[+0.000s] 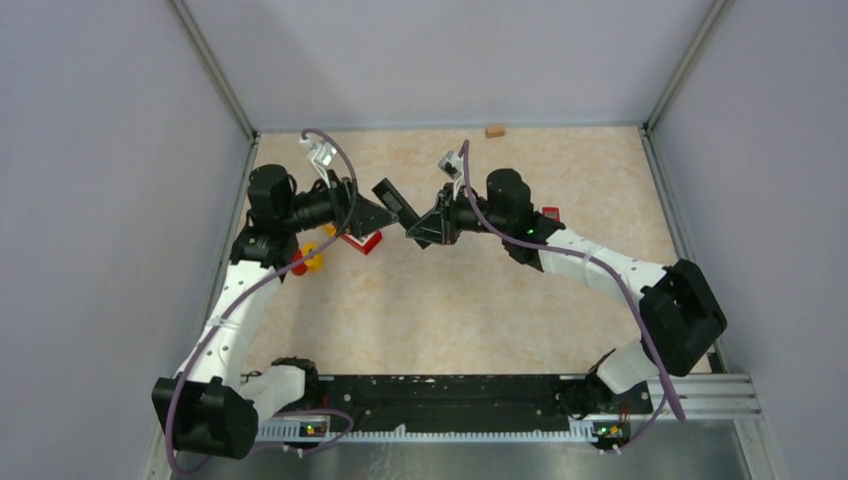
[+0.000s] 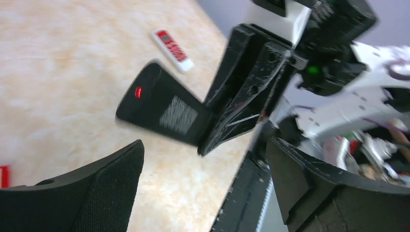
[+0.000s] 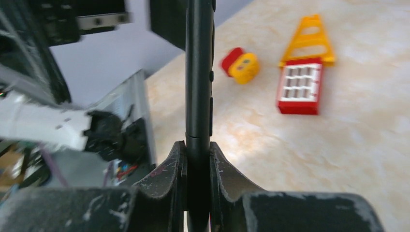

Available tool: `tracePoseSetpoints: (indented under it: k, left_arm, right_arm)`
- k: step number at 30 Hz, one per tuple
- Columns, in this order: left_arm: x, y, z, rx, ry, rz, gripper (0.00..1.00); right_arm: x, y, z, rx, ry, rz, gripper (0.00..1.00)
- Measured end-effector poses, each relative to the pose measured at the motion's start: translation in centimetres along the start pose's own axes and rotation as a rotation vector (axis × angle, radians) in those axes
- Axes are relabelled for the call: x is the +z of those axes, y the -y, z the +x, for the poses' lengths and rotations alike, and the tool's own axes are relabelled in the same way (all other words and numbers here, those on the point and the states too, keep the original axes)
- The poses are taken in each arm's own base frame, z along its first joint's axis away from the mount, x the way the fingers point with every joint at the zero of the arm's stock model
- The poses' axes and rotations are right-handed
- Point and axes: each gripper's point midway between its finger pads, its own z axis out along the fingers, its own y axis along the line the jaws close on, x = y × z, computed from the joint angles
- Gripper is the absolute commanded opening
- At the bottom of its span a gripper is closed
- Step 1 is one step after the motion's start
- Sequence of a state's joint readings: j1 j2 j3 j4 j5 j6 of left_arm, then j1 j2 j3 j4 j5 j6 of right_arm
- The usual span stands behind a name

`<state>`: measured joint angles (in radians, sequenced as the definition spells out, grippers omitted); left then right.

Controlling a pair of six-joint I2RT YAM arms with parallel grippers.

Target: Load the batteries into the remote control

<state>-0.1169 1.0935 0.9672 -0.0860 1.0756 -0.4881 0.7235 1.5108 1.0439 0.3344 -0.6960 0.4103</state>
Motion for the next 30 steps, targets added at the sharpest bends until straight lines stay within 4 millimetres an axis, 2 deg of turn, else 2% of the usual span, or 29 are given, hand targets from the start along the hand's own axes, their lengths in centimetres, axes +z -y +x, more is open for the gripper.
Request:
tracePoseSetpoints:
  k: [3, 6, 11, 15, 19, 22, 23, 24, 28, 30]
  left_arm:
    - [-0.6, -2.6, -1.0, 0.012, 0.079, -0.188, 0.99]
    - [-1.8, -4.7, -2.2, 0.023, 0.156, -0.353, 0.99]
    - [-4.0, -6.2, -3.6, 0.055, 0.267, -0.531, 0.99]
    - [-4.7, -7.0, -3.8, 0.052, 0.295, -0.594, 0.99]
    - [-5.0, -7.6, -3.2, 0.030, 0.286, -0.624, 0.99]
    - [-5.1, -7.8, -3.0, 0.018, 0.280, -0.634, 0.99]
    - [-5.1, -7.8, -2.9, 0.015, 0.279, -0.636, 0.99]
    - [-5.1, -7.9, -2.8, 0.010, 0.279, -0.641, 0.99]
    - [-5.4, -8.1, -2.6, 0.002, 0.282, -0.656, 0.99]
    - [-5.5, -8.1, -2.4, -0.001, 0.282, -0.663, 0.99]
  right_arm:
    - [-0.8, 3.5, 0.0, 0.010, 0.016, 0.210, 0.00]
    - [-3.0, 8.5, 1.1, 0.021, -0.007, 0.501, 0.00]
    - [-10.0, 17.0, 6.2, 0.042, -0.172, 1.016, 0.00]
    - [-15.7, 21.1, 10.0, 0.034, -0.329, 1.307, 0.00]
    - [-18.8, 23.2, 12.2, 0.003, -0.454, 1.469, 0.00]
    - [-19.8, 24.3, 13.6, -0.020, -0.541, 1.535, 0.00]
    - [-20.0, 24.7, 14.0, -0.030, -0.567, 1.554, 0.03]
    - [-20.2, 24.9, 14.2, -0.036, -0.583, 1.567, 0.12]
    - [-20.4, 25.8, 14.1, -0.068, -0.608, 1.613, 0.36]
    - [-20.5, 26.1, 13.9, -0.088, -0.621, 1.624, 0.43]
